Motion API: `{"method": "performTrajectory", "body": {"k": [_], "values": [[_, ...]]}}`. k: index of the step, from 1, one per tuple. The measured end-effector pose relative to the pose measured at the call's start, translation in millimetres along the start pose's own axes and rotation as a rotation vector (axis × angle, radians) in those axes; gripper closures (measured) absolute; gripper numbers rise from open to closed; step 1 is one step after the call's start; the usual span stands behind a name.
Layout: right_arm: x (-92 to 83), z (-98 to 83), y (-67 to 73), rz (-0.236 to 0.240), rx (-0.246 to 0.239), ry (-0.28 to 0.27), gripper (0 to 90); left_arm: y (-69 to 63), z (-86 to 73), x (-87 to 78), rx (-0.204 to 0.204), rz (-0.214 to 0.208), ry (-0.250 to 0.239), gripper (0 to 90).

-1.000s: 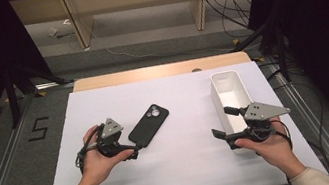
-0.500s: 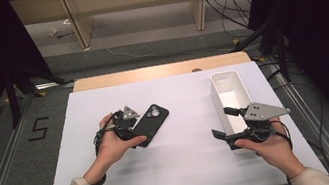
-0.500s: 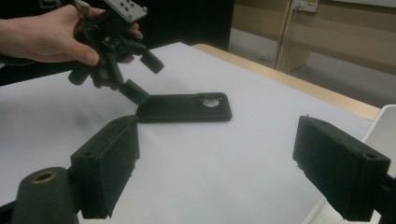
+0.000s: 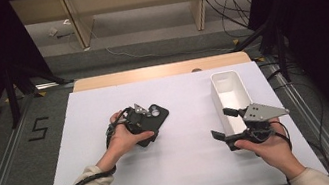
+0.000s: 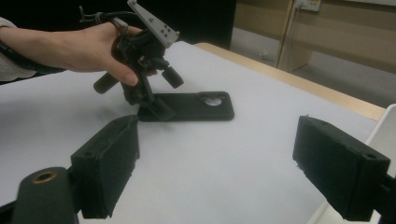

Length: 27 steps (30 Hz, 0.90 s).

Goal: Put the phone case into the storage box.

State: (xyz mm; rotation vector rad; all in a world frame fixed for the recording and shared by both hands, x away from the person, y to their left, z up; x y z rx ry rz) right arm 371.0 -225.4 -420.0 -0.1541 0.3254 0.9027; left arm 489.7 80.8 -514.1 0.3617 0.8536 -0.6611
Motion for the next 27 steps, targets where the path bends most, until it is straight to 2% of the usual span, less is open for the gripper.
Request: {"method": "performTrajectory", "body": {"k": [5, 18, 27], "values": [[0.5, -0.4, 0.5, 0.006, -0.003, 0.002, 15.7, 4.3, -1.0, 5.4, -0.018, -0.001, 0.019, 0.0], [1.2, -0.8, 0.9, 0.007, -0.002, 0.002, 15.8, 8.8, -0.8, 12.0, -0.020, -0.041, 0.040, 0.0], [1.9, -1.2, 1.1, 0.009, -0.003, 0.004, 15.8, 8.9, 0.1, 12.9, -0.016, -0.048, 0.048, 0.0]]}}
Point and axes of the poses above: each handheld gripper's, and its own axes: x roughly forward along the jaws, z roughly out of its top, y roughly to its left, the point moved 4 cm from there along x, roughly forward along the jaws, and after that the axes turned 1 degree about z, right-handed, at the moved point
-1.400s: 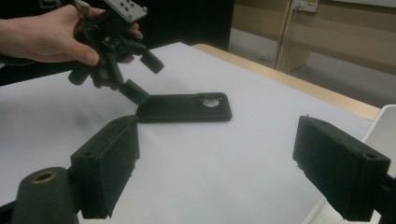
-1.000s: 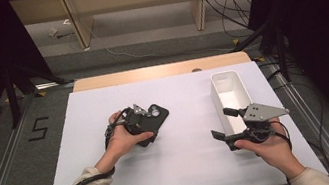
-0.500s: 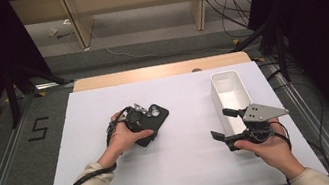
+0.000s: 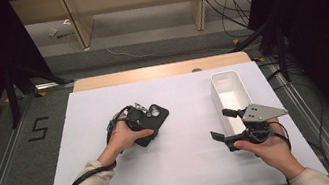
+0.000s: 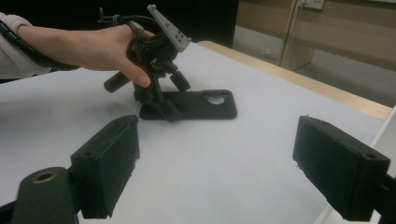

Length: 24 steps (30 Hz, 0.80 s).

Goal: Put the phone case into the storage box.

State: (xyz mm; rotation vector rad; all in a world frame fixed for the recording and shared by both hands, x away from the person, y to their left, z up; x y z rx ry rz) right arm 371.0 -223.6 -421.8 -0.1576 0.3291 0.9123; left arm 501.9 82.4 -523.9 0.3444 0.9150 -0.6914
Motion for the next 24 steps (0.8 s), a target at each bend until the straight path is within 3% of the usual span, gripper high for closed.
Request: {"method": "performTrajectory", "body": {"k": [6, 17, 24], "values": [[0.3, -0.1, 0.2, 0.003, 0.000, 0.002, 15.7, -0.3, 0.4, -0.3, 0.003, -0.001, 0.005, 0.0], [0.5, -0.3, 0.0, 0.005, 0.006, 0.003, 15.8, -3.3, 2.2, -4.2, -0.009, -0.004, 0.010, 10.9], [1.2, -0.7, 0.1, 0.009, 0.005, 0.003, 16.0, -3.6, 2.3, -4.5, -0.012, 0.006, 0.008, 11.9]]}}
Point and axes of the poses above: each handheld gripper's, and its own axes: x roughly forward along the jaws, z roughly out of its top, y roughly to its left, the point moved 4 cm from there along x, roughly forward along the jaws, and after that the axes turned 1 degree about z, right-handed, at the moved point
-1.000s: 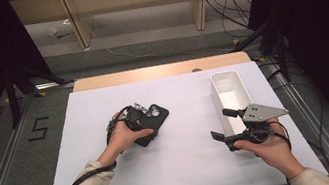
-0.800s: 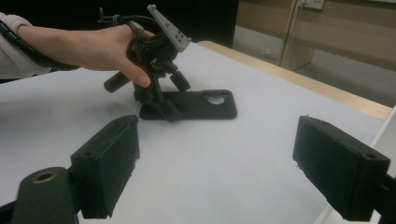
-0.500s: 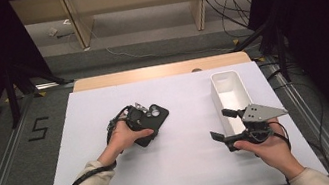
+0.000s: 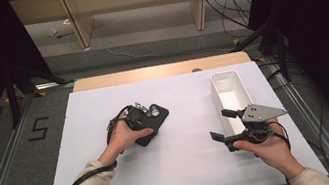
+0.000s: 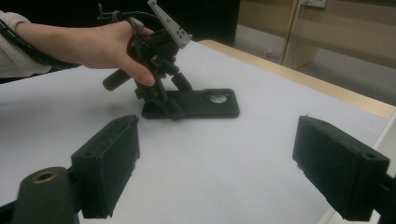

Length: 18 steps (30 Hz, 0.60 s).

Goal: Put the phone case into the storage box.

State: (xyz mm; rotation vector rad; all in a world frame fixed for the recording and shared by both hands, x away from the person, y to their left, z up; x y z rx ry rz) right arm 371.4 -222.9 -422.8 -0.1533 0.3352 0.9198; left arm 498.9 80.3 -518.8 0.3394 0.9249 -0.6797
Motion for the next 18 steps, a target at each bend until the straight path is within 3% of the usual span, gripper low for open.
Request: {"method": "performTrajectory", "body": {"k": [18], "values": [[0.1, 0.0, -0.3, -0.001, 0.004, -0.002, 16.2, -3.3, -0.1, -3.0, -0.008, 0.015, -0.022, 15.1]]}}
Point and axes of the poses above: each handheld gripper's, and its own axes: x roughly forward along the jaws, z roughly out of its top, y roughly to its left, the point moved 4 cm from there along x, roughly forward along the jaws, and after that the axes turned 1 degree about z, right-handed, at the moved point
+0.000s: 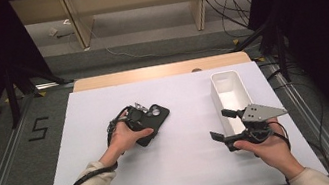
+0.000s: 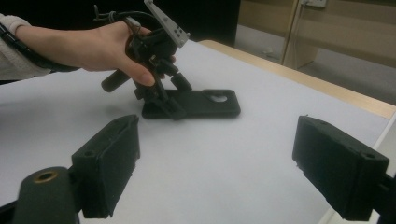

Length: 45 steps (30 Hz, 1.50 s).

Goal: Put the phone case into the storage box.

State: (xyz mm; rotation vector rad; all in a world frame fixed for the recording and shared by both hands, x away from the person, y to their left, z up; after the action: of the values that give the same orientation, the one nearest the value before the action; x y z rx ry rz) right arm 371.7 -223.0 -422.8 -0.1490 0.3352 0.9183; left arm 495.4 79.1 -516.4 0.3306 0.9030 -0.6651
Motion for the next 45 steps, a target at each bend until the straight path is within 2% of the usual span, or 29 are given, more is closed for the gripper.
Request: {"method": "performTrajectory", "body": {"k": [5, 18, 32, 39, 45], "values": [[0.2, 0.1, 0.2, -0.001, 0.004, 0.001, 16.2, -0.3, 0.9, -3.3, -0.010, -0.008, -0.014, 15.7], [1.1, -0.3, 0.4, 0.000, 0.004, 0.001, 16.3, -2.1, 4.9, -19.5, -0.049, -0.015, -0.092, 16.1], [0.9, 0.8, -0.6, -0.008, 0.008, 0.000, 16.3, -7.5, 10.2, -41.8, -0.040, -0.009, -0.180, 16.3], [1.8, 3.1, -0.5, -0.014, 0.009, -0.006, 16.3, -13.2, 8.8, -53.7, -0.023, -0.010, -0.212, 16.4], [5.2, 5.3, 0.8, -0.012, 0.010, -0.009, 16.4, -18.8, 5.6, -66.8, -0.025, -0.016, -0.247, 16.4]]}}
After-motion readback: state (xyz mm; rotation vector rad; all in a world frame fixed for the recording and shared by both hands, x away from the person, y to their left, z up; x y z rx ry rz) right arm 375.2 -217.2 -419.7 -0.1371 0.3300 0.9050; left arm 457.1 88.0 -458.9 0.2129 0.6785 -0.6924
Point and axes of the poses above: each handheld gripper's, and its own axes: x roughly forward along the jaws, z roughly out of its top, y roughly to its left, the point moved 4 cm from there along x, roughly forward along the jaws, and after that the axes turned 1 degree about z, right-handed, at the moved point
